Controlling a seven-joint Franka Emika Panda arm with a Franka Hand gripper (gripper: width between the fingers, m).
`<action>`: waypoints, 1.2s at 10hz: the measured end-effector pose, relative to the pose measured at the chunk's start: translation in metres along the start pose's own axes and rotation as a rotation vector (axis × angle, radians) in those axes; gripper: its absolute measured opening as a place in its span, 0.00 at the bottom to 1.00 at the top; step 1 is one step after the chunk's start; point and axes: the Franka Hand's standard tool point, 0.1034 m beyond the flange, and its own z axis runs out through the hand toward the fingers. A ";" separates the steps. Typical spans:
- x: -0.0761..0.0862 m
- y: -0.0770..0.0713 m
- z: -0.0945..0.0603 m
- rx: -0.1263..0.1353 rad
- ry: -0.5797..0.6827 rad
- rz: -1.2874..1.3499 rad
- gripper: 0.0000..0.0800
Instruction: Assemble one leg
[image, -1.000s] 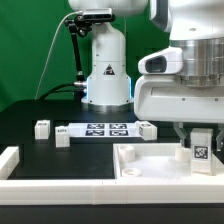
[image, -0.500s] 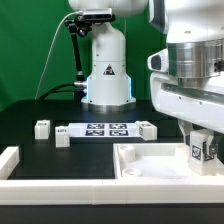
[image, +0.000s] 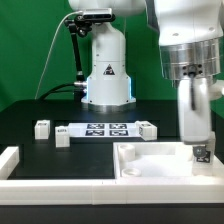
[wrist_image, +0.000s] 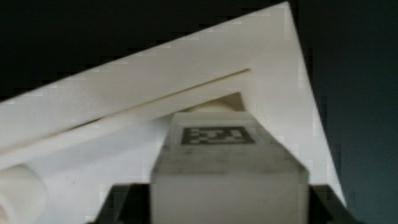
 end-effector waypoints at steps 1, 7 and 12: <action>0.000 0.000 0.000 -0.001 0.000 -0.008 0.36; 0.000 0.003 0.003 -0.011 0.017 -0.457 0.80; -0.002 0.005 0.004 -0.027 0.062 -1.054 0.81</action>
Offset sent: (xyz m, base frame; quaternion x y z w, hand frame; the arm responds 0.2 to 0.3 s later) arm 0.0004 0.0013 -0.0025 -0.0093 -0.0046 -0.0314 0.9995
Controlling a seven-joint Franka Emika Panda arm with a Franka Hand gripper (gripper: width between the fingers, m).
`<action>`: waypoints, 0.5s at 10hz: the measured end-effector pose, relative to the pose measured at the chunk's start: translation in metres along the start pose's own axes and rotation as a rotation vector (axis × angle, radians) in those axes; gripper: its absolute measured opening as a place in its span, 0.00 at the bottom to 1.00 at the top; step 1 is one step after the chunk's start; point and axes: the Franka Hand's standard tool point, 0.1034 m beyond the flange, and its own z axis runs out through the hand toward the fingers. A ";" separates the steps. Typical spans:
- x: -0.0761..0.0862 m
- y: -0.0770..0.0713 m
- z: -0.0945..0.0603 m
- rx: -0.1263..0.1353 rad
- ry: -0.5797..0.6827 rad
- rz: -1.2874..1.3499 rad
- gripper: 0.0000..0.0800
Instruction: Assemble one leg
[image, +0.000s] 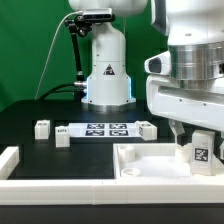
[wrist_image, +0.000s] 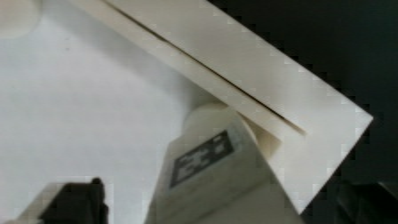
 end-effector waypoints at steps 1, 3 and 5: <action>0.001 0.001 0.000 -0.006 0.006 -0.149 0.81; 0.001 0.001 0.000 -0.011 0.010 -0.397 0.81; 0.003 0.002 0.000 -0.014 0.011 -0.487 0.78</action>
Offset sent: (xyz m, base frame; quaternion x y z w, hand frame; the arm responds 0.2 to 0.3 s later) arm -0.0006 0.0062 0.0055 0.0181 -0.0161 -0.1878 0.9819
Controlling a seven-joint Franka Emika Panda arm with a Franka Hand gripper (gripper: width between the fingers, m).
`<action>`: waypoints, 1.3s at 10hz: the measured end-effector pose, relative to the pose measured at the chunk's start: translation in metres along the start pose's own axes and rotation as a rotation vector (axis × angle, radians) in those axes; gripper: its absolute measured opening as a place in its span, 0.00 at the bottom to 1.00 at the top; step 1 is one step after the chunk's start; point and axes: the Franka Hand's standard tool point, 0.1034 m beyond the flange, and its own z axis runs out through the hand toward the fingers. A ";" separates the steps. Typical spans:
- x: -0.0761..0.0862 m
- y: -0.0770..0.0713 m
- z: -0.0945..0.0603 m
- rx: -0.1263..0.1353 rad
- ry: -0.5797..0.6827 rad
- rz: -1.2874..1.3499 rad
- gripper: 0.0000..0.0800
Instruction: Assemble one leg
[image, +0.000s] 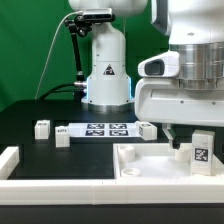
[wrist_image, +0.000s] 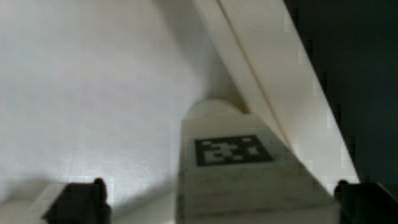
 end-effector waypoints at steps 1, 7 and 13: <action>0.000 0.000 0.000 0.000 0.000 0.007 0.56; -0.001 -0.003 0.001 0.020 0.010 0.387 0.36; -0.003 -0.006 0.003 0.082 0.011 1.153 0.36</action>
Offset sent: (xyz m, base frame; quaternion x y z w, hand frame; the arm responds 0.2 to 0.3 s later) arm 0.0000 0.0000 0.0000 0.0000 0.0000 0.0000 1.0000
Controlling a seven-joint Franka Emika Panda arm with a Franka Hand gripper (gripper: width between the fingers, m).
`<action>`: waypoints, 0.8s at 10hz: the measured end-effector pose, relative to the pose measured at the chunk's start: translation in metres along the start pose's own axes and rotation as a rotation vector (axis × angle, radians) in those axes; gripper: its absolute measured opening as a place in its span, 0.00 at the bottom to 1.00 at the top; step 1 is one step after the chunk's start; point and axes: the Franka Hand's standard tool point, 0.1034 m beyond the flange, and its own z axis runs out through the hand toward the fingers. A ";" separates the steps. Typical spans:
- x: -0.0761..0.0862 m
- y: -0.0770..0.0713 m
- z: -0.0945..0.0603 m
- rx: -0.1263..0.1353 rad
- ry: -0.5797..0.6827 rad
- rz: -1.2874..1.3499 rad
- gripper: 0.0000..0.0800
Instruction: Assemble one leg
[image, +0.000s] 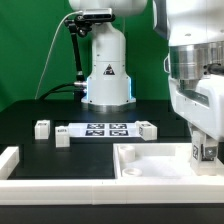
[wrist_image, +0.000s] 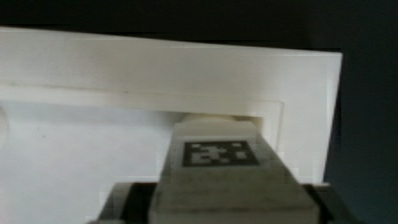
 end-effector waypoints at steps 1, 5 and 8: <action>0.000 -0.001 0.000 0.011 -0.009 0.177 0.36; -0.001 -0.002 -0.001 0.022 -0.044 0.488 0.36; -0.002 -0.001 0.001 0.023 -0.043 0.350 0.64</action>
Offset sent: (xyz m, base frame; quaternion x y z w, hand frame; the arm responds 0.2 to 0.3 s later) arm 0.0027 0.0007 -0.0031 -0.0170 -0.0206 0.2697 0.9626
